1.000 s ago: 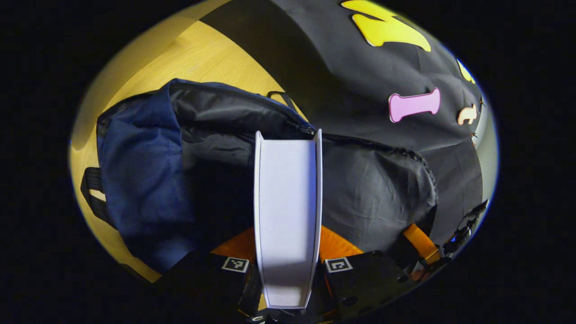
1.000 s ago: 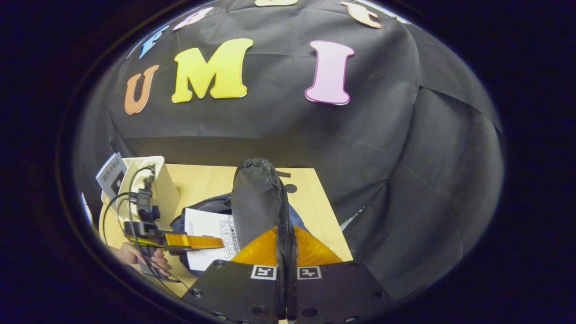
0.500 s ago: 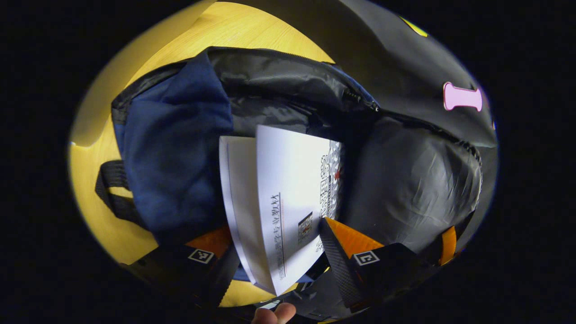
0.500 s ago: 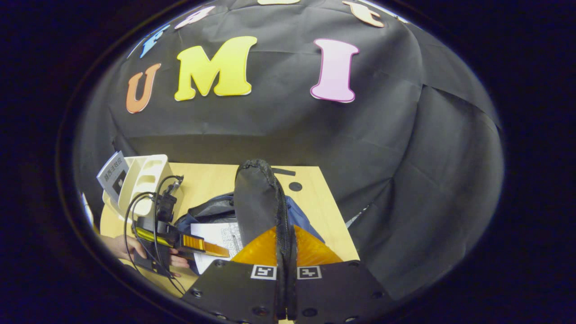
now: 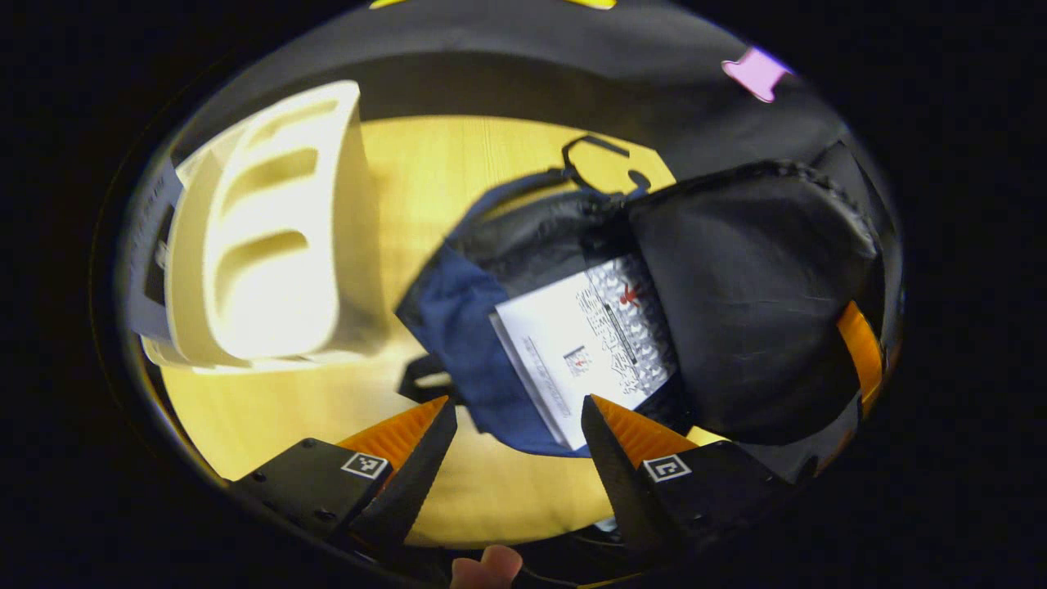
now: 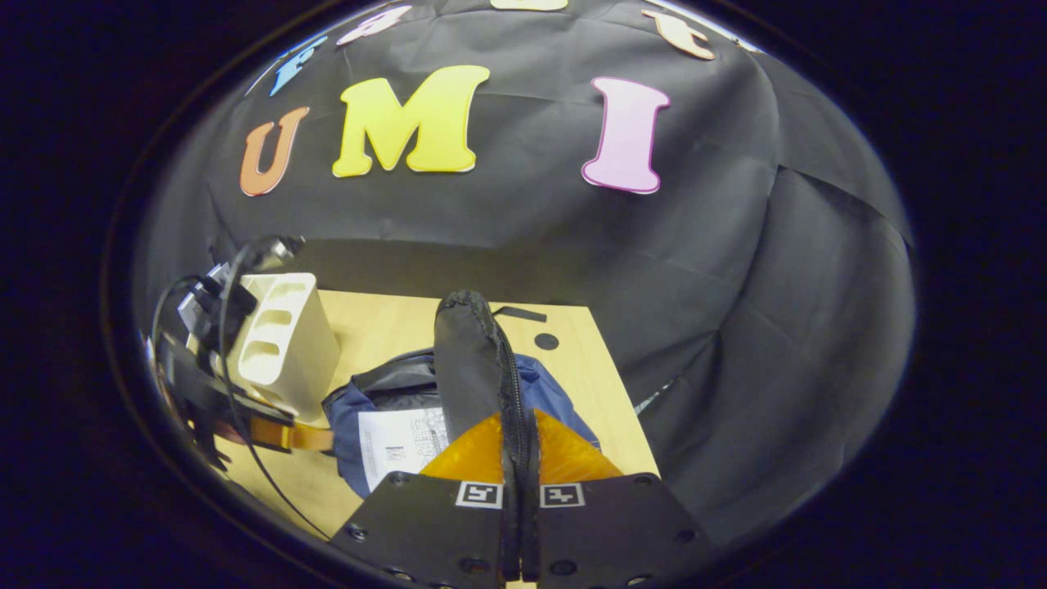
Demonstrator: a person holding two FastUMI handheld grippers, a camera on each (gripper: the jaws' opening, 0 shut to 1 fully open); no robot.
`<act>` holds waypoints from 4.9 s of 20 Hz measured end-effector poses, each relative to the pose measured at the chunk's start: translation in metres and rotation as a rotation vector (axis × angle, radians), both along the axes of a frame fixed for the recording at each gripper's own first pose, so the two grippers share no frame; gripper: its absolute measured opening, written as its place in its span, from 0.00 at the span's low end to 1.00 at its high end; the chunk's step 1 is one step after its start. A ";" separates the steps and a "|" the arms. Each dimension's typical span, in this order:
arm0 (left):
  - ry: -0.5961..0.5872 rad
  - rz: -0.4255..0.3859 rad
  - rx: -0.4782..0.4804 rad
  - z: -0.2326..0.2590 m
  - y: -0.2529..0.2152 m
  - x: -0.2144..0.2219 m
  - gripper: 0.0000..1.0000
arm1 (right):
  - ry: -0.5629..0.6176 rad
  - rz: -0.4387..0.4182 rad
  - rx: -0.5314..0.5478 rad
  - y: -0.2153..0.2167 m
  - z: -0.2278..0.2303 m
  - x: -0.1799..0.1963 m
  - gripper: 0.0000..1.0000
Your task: Open the schoolbag, grab two books from the bookshelf and put them into the schoolbag.
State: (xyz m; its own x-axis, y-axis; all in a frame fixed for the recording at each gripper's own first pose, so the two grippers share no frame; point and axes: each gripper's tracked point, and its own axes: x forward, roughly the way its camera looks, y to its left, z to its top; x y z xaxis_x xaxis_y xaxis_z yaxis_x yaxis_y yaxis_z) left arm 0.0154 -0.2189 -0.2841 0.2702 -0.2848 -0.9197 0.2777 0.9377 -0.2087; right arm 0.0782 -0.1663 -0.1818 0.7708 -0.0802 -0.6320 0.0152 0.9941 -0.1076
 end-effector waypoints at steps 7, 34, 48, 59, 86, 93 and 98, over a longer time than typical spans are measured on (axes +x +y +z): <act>-0.319 0.036 0.121 0.093 0.078 0.010 0.96 | 0.003 0.014 -0.017 0.017 -0.002 -0.005 0.02; 0.155 0.219 0.058 0.130 0.289 0.106 0.98 | 0.017 0.008 -0.027 0.024 -0.010 -0.012 0.02; 0.346 0.244 0.138 0.039 0.299 0.124 0.98 | 0.015 -0.012 -0.027 0.019 -0.014 -0.013 0.02; 0.387 0.231 0.181 0.007 0.311 0.117 0.77 | 0.004 -0.026 -0.017 0.016 -0.015 -0.014 0.02; 0.167 0.337 -0.147 0.194 0.307 0.012 0.44 | 0.014 0.016 -0.020 0.024 -0.017 -0.016 0.02; 0.154 0.378 -0.473 0.193 0.245 0.010 0.45 | 0.028 0.021 -0.029 0.026 -0.020 -0.017 0.05; 0.155 0.281 -0.658 0.180 0.162 0.001 0.44 | 0.049 0.015 -0.015 0.031 -0.027 -0.017 0.02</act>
State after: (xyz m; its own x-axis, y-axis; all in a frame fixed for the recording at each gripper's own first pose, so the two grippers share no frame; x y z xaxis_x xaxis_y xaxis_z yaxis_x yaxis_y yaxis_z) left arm 0.0160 -0.0569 -0.1044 0.2952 -0.7309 -0.6154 -0.0331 0.6359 -0.7711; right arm 0.0607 -0.1352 -0.2086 0.7403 -0.0786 -0.6677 -0.0058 0.9924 -0.1232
